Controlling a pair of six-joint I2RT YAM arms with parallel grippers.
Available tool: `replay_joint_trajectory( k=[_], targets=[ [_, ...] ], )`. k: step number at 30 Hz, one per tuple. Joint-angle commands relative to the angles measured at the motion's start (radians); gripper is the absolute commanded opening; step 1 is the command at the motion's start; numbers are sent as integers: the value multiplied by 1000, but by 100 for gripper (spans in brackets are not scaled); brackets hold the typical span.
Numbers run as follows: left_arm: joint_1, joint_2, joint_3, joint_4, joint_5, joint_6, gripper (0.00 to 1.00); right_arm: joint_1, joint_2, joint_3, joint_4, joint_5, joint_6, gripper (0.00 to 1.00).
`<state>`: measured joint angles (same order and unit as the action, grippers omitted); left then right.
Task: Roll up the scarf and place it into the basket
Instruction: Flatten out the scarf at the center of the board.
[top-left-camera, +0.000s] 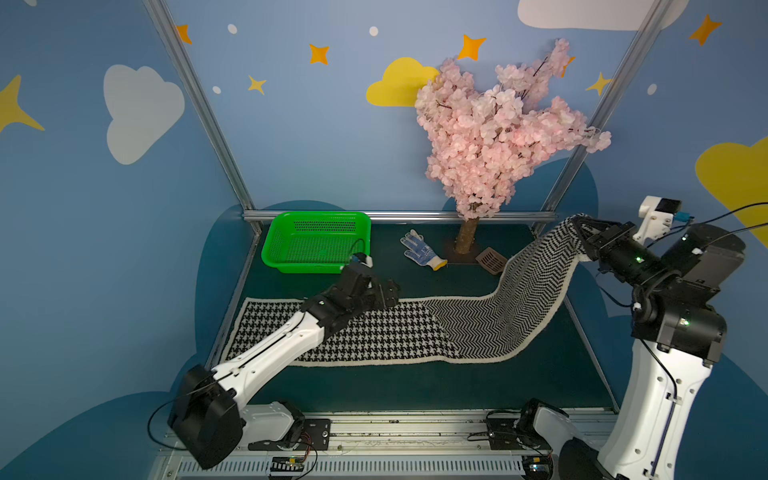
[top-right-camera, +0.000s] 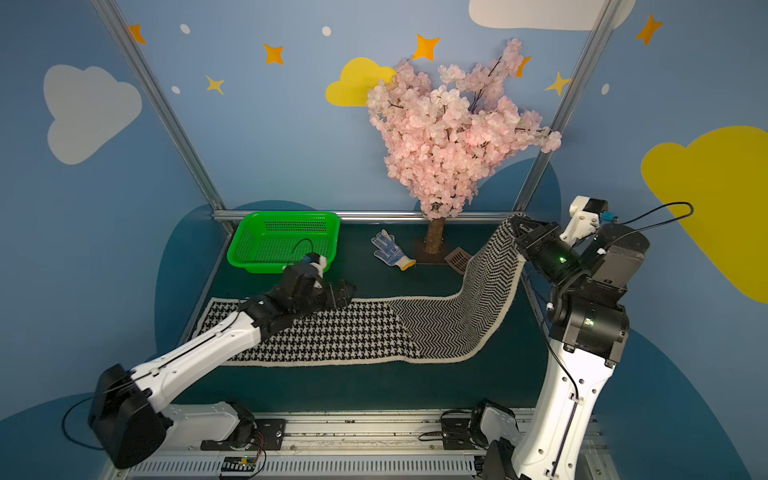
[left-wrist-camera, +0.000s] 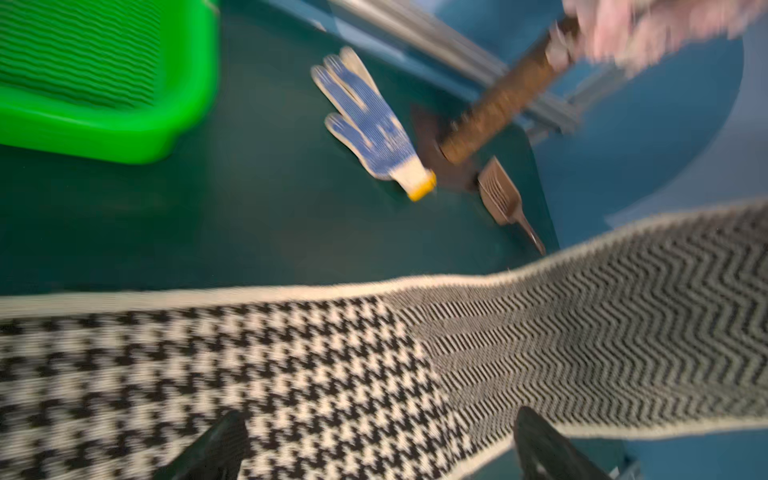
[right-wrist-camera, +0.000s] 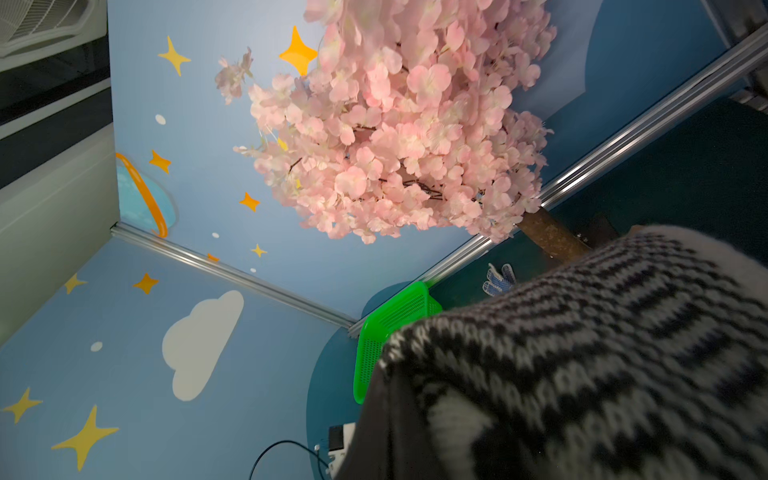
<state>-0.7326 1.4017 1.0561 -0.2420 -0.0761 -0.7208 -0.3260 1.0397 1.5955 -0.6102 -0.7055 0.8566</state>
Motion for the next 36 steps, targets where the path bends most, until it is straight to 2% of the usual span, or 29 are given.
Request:
replay_joint_trajectory(
  k=[1, 7, 14, 17, 21, 24, 29, 33, 36],
  targets=[
    [-113, 162, 128, 76, -12, -19, 100, 50, -5, -17, 97, -32, -28, 0],
    [-244, 525, 442, 76, 13, -45, 100, 130, 0, 8, 91, -51, -96, 0],
    [-310, 822, 829, 23, 22, -62, 100, 137, -28, 6, 81, -27, -105, 0],
    [-323, 971, 1071, -75, 58, -66, 100, 136, -30, 43, 39, 23, -127, 0],
    [-353, 1204, 1478, -228, 95, -49, 100, 136, -10, 112, -7, 60, -163, 0],
    [-366, 1343, 1699, -228, 135, -64, 100, 135, 5, 131, -4, 61, -158, 0],
    [-370, 1391, 1719, -73, 231, -94, 100, 131, 26, 201, -53, 121, -220, 0],
    [-375, 1403, 1690, 70, 337, -108, 100, 116, 75, 327, -160, 218, -298, 0],
    [-373, 1417, 1690, 163, 373, -140, 100, 61, 116, 370, -156, 198, -296, 0]
  ],
)
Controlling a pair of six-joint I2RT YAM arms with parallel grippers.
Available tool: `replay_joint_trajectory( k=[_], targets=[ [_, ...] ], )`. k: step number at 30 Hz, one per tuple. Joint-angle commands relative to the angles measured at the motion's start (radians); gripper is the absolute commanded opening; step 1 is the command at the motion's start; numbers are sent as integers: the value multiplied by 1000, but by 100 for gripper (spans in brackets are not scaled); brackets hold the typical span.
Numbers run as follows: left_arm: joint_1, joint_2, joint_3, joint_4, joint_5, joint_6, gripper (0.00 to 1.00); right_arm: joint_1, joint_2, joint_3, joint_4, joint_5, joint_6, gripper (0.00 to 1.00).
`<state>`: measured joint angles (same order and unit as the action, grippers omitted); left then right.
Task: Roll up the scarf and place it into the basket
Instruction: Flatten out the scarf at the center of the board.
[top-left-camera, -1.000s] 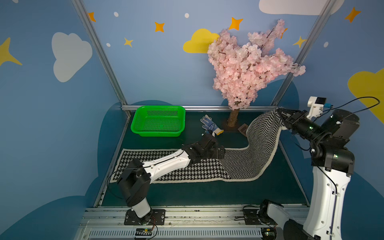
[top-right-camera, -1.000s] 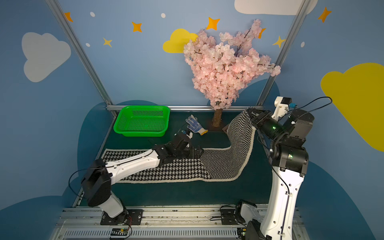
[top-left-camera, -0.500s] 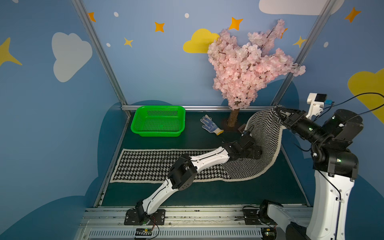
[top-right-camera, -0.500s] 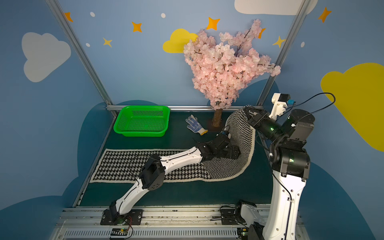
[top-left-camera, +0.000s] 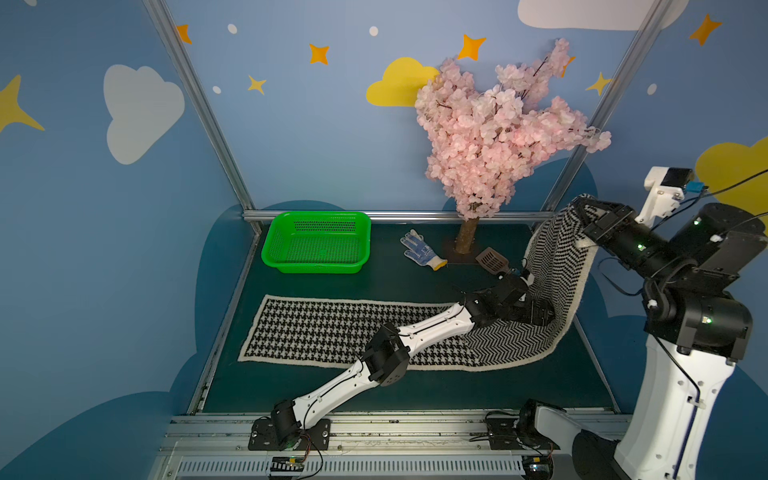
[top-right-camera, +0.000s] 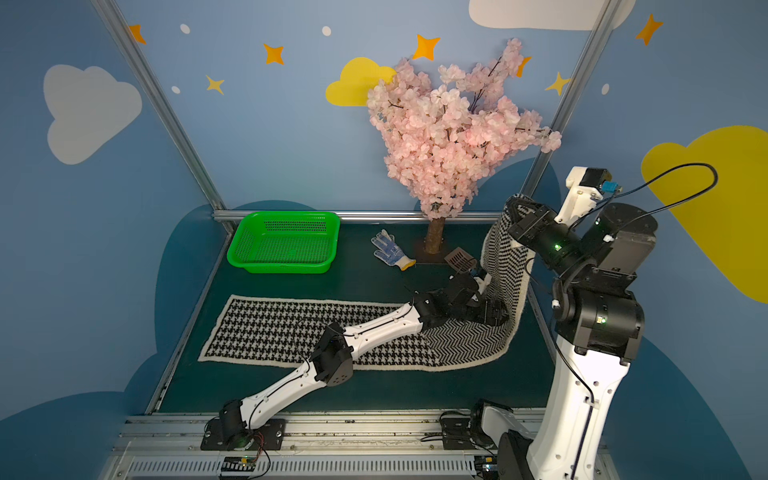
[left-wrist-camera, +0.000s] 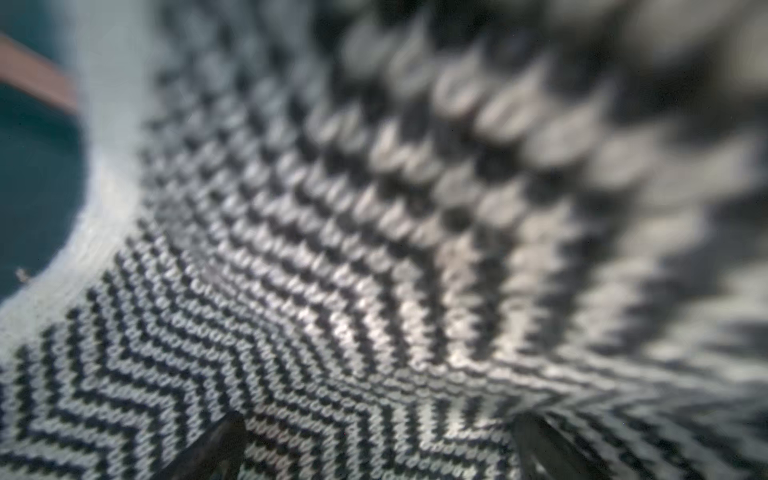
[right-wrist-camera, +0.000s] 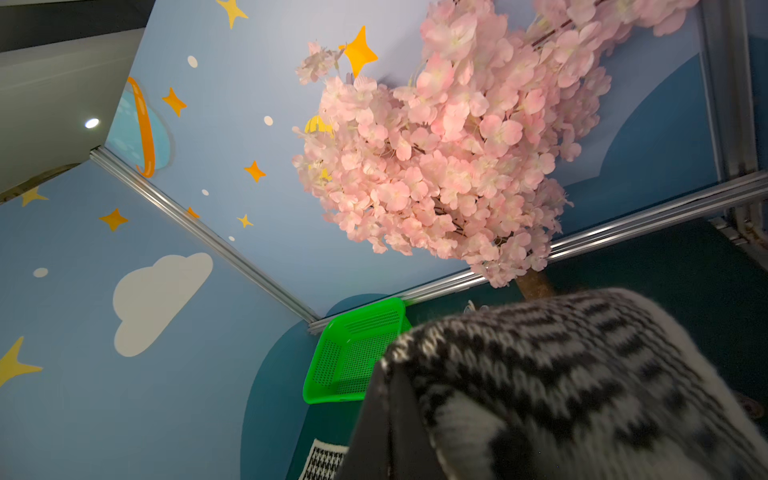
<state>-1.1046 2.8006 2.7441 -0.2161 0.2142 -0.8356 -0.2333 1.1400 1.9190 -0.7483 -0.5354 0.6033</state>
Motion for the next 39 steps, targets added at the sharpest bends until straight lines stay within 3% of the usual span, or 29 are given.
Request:
replay_joint_trajectory(
  k=[1, 5, 7, 9, 13, 17, 21, 24, 32, 39],
  targets=[
    [-1, 23, 5, 161, 91, -33, 100, -62, 31, 59, -14, 12, -37, 0],
    [9, -4, -1, 88, 84, -17, 100, -165, 88, 105, -10, -52, -9, 0],
    [22, -82, -91, 20, 59, 28, 100, -167, 98, 76, 46, -117, 25, 0],
    [41, -213, -303, 62, 27, 54, 100, -162, 85, 6, 109, -153, 65, 0],
    [125, -511, -854, 351, -37, -5, 100, -124, 65, -56, 76, -103, -35, 0],
    [223, -715, -1164, 430, -11, -27, 100, -75, 26, -184, 185, -185, 16, 0],
    [297, -913, -1405, 424, -47, 16, 100, 45, -16, -262, 229, -167, 32, 0],
    [347, -1047, -1529, 402, -58, 27, 100, 139, -32, -260, 230, -134, 48, 0],
    [441, -1416, -1664, 67, -238, 131, 100, 461, -28, -300, 297, -8, 82, 0],
    [661, -1706, -1686, -245, -263, 119, 100, 761, 66, -325, 338, 167, 7, 0]
  ],
)
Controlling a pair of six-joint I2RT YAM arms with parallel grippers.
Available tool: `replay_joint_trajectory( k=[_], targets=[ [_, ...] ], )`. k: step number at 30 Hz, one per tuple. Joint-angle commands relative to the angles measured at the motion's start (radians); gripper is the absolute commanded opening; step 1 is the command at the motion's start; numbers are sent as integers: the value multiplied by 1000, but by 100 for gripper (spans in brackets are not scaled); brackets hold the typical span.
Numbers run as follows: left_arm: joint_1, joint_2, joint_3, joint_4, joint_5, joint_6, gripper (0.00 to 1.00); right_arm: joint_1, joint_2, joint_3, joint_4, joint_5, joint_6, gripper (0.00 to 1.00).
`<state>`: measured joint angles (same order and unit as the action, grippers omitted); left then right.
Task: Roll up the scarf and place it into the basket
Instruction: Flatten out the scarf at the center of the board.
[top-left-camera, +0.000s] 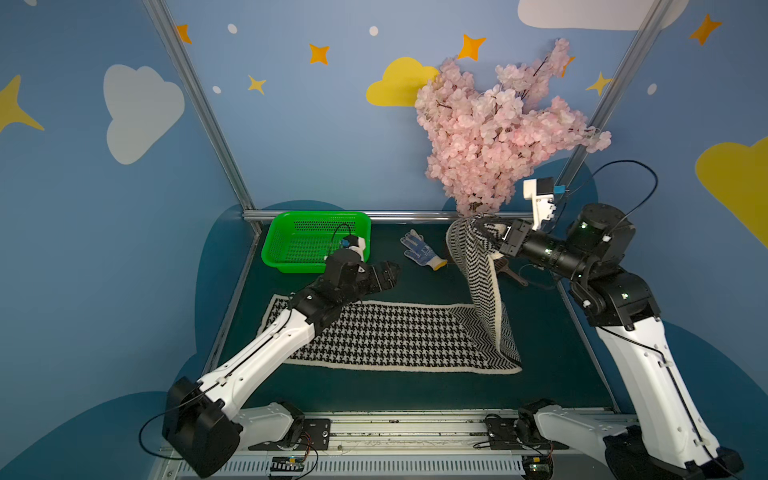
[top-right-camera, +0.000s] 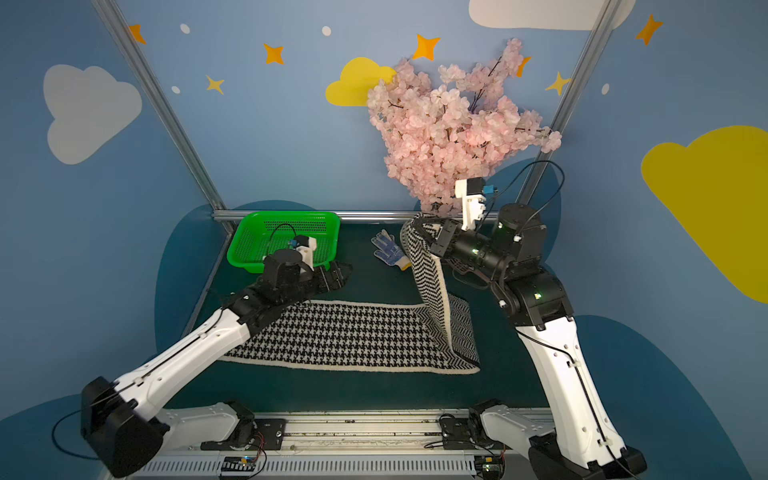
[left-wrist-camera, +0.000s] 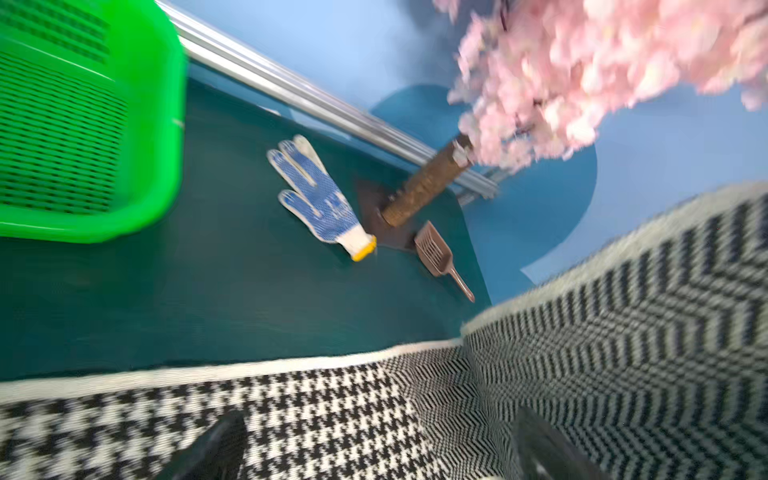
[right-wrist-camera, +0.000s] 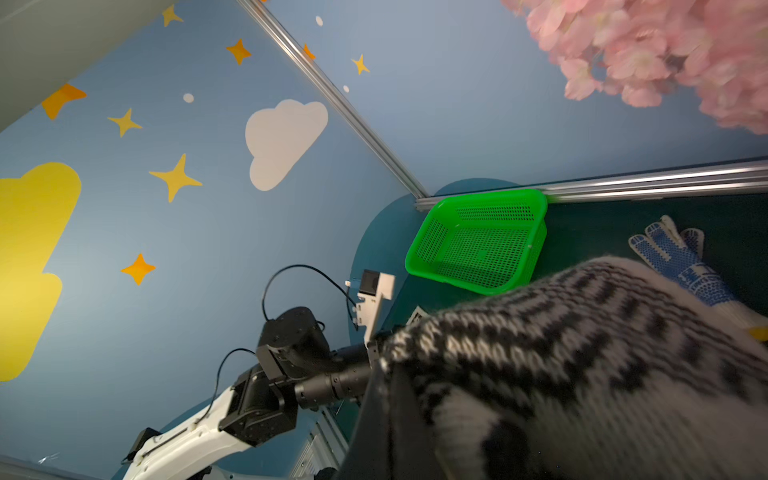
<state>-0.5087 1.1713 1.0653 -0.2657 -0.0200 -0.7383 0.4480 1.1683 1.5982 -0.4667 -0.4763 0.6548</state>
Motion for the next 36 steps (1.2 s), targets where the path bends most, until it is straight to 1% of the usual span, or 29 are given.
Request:
replay_joint_trajectory(
  k=[1, 5, 8, 11, 14, 15, 17, 22, 25, 28, 36],
  targets=[
    [100, -116, -9, -224, -21, 23, 100, 114, 51, -4, 61, 133, -54, 0],
    [262, -238, -26, -300, 62, 51, 100, 249, 124, -7, 93, 252, -93, 0],
    [366, -270, -44, -338, 166, 62, 100, 299, 191, 5, 139, 268, -84, 0],
    [427, -289, -79, -347, 234, 72, 100, 344, 251, 37, 155, 291, -87, 0],
    [464, -311, -116, -344, 247, 81, 100, 380, 278, 42, 193, 316, -89, 0],
    [478, -319, -125, -341, 280, 83, 100, 389, 289, 49, 199, 314, -89, 0],
    [508, -330, -139, -334, 302, 87, 100, 405, 321, 75, 191, 317, -89, 0],
    [558, -340, -149, -336, 342, 94, 100, 419, 373, 111, 250, 293, -46, 0],
    [574, -347, -153, -346, 347, 108, 100, 432, 406, 175, 253, 277, -37, 0],
    [591, -358, -159, -346, 362, 113, 100, 453, 437, 237, 215, 274, -51, 0],
    [605, -382, -183, -337, 378, 107, 100, 475, 464, 229, 232, 272, -50, 0]
  ],
)
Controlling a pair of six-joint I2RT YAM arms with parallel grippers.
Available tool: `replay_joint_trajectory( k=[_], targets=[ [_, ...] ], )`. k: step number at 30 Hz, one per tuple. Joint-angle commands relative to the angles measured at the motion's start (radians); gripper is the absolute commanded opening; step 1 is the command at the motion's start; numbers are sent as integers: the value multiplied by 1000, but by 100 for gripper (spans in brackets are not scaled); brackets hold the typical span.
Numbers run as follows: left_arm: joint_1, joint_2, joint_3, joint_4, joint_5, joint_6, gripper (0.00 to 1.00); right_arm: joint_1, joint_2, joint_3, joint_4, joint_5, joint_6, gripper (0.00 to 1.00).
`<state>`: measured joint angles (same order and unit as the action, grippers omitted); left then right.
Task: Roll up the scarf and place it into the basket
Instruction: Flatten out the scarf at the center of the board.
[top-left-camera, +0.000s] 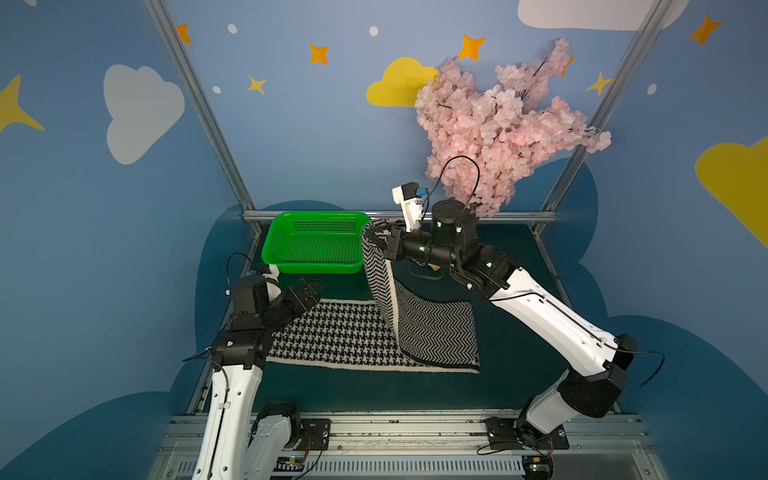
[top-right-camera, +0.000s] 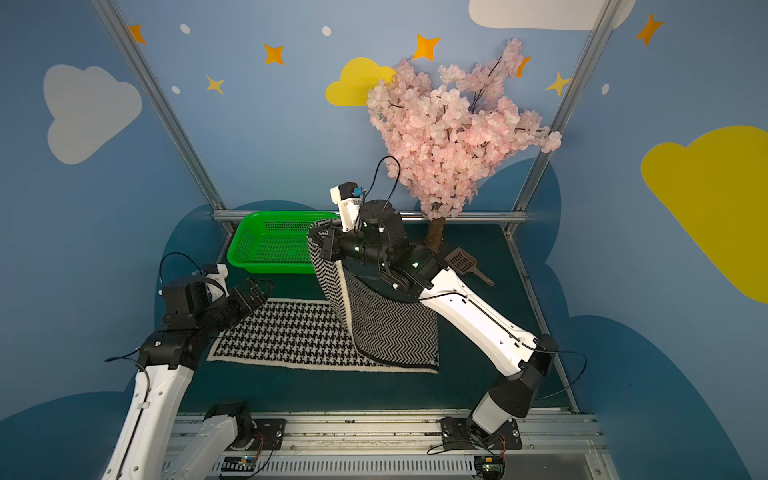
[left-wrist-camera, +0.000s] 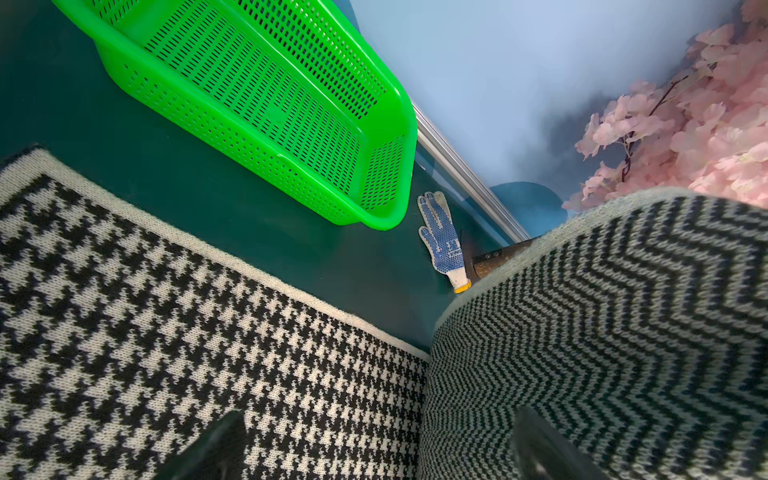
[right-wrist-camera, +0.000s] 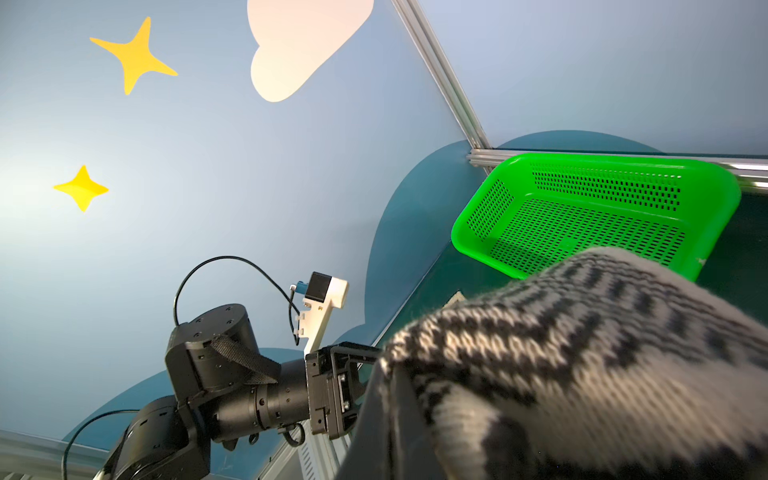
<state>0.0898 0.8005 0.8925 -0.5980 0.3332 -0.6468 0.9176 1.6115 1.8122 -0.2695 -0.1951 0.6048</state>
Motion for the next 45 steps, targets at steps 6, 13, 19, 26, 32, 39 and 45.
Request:
replay_joint_trajectory(
  k=[6, 13, 19, 26, 32, 39, 45],
  targets=[
    [10, -40, -14, -12, 25, 22, 100, 19, 62, -22, 56, -43, 13, 0],
    [23, -47, 0, -24, 24, 34, 100, 56, 99, -97, 102, -27, 14, 0],
    [36, -55, 33, -77, -14, 74, 100, 93, 210, -48, 102, -71, 14, 0],
    [80, -101, 74, -139, -79, 89, 100, 131, 340, 31, 86, -124, 10, 0],
    [128, -104, 88, -187, -146, 90, 100, 131, 335, 24, 94, -197, -16, 0],
    [158, -105, 101, -174, -178, 84, 100, 126, 191, 56, -78, -175, -120, 0],
    [163, -86, 93, -139, -169, 51, 100, 137, 137, 112, -224, -228, -174, 0]
  ],
)
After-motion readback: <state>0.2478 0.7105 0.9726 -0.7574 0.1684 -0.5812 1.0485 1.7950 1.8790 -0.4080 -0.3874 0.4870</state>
